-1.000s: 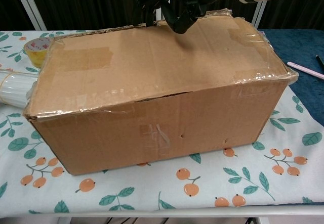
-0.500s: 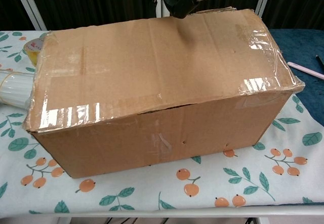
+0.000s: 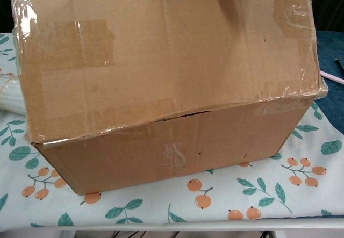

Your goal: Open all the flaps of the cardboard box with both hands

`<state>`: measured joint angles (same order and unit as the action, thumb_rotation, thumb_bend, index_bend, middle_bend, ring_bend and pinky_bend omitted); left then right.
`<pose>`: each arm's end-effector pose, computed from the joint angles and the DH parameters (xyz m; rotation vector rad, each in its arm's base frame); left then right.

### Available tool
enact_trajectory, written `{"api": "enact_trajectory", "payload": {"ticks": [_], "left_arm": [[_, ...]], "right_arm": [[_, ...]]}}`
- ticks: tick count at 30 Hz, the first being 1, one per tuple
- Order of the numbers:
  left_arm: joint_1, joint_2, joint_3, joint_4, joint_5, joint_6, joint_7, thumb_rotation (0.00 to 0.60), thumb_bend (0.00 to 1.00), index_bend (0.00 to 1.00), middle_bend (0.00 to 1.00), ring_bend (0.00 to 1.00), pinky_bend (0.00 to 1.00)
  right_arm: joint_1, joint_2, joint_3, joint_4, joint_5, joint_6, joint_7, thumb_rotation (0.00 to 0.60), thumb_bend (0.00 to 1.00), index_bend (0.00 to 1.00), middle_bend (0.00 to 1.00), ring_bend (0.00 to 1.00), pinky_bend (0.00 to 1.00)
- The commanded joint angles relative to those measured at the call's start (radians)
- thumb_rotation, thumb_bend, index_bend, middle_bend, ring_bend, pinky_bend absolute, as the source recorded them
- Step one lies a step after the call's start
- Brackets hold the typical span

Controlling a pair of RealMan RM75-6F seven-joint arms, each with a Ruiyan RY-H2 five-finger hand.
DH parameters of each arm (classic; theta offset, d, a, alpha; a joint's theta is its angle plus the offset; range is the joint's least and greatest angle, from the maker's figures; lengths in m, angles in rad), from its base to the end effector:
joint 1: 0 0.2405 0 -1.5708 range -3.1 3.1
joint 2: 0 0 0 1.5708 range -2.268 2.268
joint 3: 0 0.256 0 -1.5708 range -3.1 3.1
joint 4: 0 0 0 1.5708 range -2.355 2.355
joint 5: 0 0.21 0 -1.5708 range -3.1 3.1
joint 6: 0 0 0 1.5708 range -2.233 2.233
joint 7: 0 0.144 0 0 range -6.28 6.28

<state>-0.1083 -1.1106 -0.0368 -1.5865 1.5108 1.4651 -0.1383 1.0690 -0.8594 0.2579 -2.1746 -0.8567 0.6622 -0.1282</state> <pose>-0.3133 0.1861 0.1594 -1.3837 -0.9900 -0.9875 -0.0056 -0.3034 0.1126 2.2165 -1.1285 1.0090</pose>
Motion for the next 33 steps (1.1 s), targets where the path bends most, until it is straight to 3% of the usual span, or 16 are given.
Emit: {"api": "enact_trajectory", "payload": {"ticks": [1,7,12,22,27,33], "left_arm": [[-0.002,0.001,0.000,-0.009,0.003,0.000,0.009,0.445,0.16,0.10,0.12,0.09,0.20],[-0.003,0.010,0.001,-0.033,0.007,0.000,0.035,0.445,0.16,0.10,0.12,0.09,0.21],[-0.005,0.017,0.001,-0.050,0.008,-0.001,0.049,0.442,0.16,0.10,0.12,0.09,0.21],[-0.014,0.020,0.001,-0.077,0.014,-0.008,0.076,0.444,0.16,0.10,0.12,0.09,0.21],[-0.015,0.027,0.002,-0.089,0.019,-0.007,0.085,0.442,0.16,0.10,0.12,0.09,0.21],[-0.012,0.031,0.007,-0.098,0.026,-0.002,0.090,0.440,0.16,0.10,0.12,0.09,0.21]], "right_arm": [[-0.063,0.066,0.027,-0.054,-0.089,-0.020,0.078,0.600,1.00,0.00,0.54,0.07,0.00],[-0.202,0.160,0.047,-0.130,-0.317,0.026,0.203,0.600,1.00,0.00,0.54,0.07,0.00],[-0.326,0.247,0.028,-0.173,-0.545,0.104,0.300,0.600,1.00,0.00,0.54,0.06,0.00],[-0.537,0.420,-0.110,-0.152,-1.016,0.322,0.564,0.600,0.98,0.00,0.52,0.06,0.00],[-0.600,0.471,-0.160,-0.086,-1.144,0.463,0.680,0.600,0.98,0.00,0.53,0.08,0.00],[-0.645,0.435,-0.137,-0.022,-1.092,0.631,0.660,0.600,0.98,0.00,0.50,0.08,0.00]]}}
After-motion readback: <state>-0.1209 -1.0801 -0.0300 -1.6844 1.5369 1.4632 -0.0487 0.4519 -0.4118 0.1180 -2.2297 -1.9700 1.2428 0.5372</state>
